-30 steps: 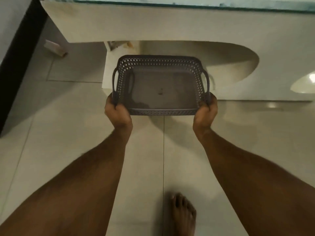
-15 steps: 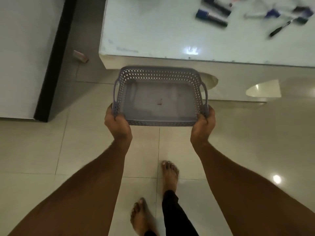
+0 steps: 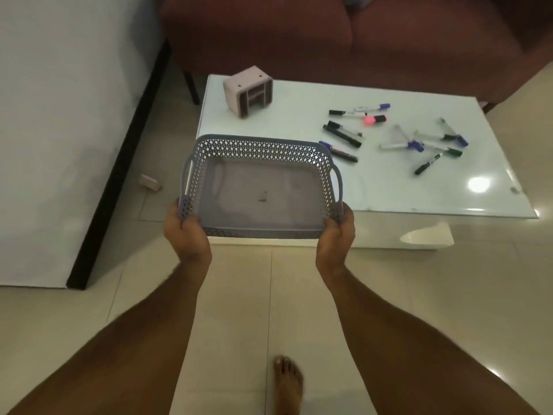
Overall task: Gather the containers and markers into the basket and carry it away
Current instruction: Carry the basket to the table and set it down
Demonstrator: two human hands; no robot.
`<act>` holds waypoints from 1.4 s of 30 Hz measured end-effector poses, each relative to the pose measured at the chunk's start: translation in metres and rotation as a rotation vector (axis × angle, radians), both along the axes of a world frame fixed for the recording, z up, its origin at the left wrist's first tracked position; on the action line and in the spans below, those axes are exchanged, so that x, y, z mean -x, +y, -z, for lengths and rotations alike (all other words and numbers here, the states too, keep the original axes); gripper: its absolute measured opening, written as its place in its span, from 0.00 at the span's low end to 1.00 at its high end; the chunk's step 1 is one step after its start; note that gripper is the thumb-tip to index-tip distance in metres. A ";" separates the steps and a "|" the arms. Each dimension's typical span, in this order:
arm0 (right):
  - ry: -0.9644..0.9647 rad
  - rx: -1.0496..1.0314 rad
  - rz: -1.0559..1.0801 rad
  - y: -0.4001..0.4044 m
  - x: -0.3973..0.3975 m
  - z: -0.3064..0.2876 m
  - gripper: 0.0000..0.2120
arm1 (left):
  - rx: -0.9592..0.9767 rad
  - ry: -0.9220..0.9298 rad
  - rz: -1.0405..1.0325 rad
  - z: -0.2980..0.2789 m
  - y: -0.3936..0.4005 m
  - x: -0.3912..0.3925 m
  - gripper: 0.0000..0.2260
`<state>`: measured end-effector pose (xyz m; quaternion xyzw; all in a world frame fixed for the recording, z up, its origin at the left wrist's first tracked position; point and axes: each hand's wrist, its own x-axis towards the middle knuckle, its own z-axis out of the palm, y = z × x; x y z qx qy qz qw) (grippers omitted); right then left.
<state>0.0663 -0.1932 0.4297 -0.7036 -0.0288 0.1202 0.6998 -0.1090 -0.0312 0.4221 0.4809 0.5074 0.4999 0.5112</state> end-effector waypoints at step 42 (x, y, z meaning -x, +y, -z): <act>-0.679 1.017 -0.395 0.221 -0.061 -0.031 0.34 | -0.236 0.636 0.481 0.002 0.281 -0.013 0.28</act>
